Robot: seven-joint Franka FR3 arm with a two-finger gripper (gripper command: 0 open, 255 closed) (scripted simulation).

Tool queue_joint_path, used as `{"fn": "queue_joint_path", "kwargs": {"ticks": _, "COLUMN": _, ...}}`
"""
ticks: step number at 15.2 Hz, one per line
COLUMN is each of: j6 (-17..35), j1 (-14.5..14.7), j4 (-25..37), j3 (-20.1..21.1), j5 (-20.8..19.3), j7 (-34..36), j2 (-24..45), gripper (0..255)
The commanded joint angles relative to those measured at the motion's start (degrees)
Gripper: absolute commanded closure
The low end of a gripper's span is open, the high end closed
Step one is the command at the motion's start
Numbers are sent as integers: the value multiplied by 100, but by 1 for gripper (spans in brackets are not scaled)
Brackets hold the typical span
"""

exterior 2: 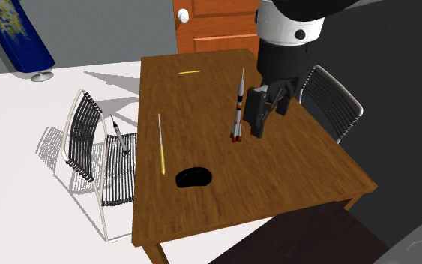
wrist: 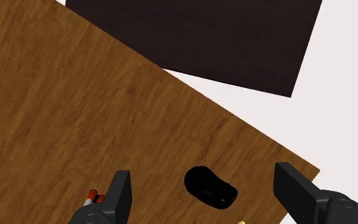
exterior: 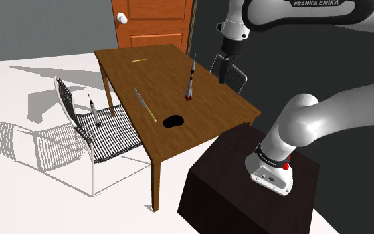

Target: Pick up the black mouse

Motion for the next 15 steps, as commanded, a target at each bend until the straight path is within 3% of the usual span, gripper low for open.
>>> {"fn": "queue_joint_path", "kwargs": {"ticks": 1, "j6": 510, "j1": 126, "j4": -189, "j3": -28, "j5": -32, "j7": -293, "j2": 210, "gripper": 0}}
{"fn": "queue_joint_path", "kwargs": {"ticks": 8, "j6": 2352, "j1": 536, "j4": -634, "j3": -146, "j5": -123, "j7": -1297, "j2": 1283, "gripper": 0}}
{"fn": "queue_joint_path", "kwargs": {"ticks": 15, "j6": 4145, "j1": 956, "j4": -658, "j3": -212, "j5": -103, "j7": -2314, "j2": 2732, "gripper": 0}}
